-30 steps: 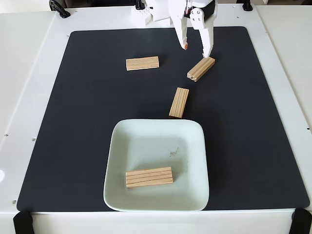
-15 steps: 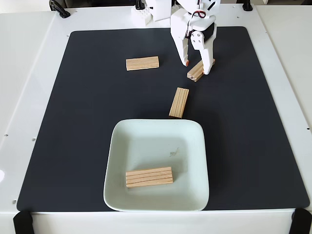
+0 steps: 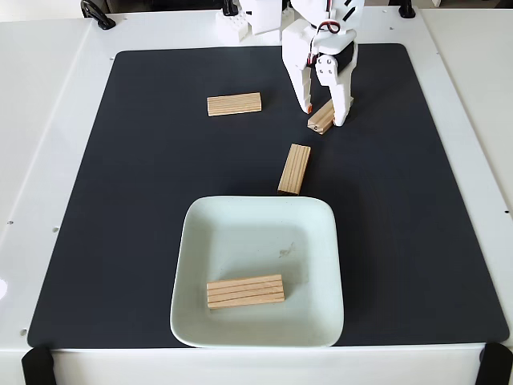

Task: Pick up the wooden block and place them on the plate.

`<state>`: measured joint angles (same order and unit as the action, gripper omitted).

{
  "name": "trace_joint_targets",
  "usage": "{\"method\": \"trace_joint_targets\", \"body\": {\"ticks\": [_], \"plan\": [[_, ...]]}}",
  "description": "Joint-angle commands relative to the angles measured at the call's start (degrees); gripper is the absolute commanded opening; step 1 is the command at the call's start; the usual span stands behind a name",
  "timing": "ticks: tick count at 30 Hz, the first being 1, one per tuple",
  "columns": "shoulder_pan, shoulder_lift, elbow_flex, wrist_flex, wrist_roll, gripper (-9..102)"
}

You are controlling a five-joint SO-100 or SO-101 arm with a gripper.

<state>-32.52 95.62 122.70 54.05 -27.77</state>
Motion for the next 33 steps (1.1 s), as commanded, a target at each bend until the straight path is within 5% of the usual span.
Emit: {"method": "trace_joint_targets", "body": {"ticks": [1, 4, 16, 33], "plan": [[-0.44, -0.09, 0.00, -2.02, 0.53, 6], [-0.44, -0.18, 0.44, -3.16, 0.53, -1], [-0.09, 1.32, -2.20, -3.08, 4.31, 0], [4.92, 15.21, -21.97, 9.23, 13.45, 0]]}}
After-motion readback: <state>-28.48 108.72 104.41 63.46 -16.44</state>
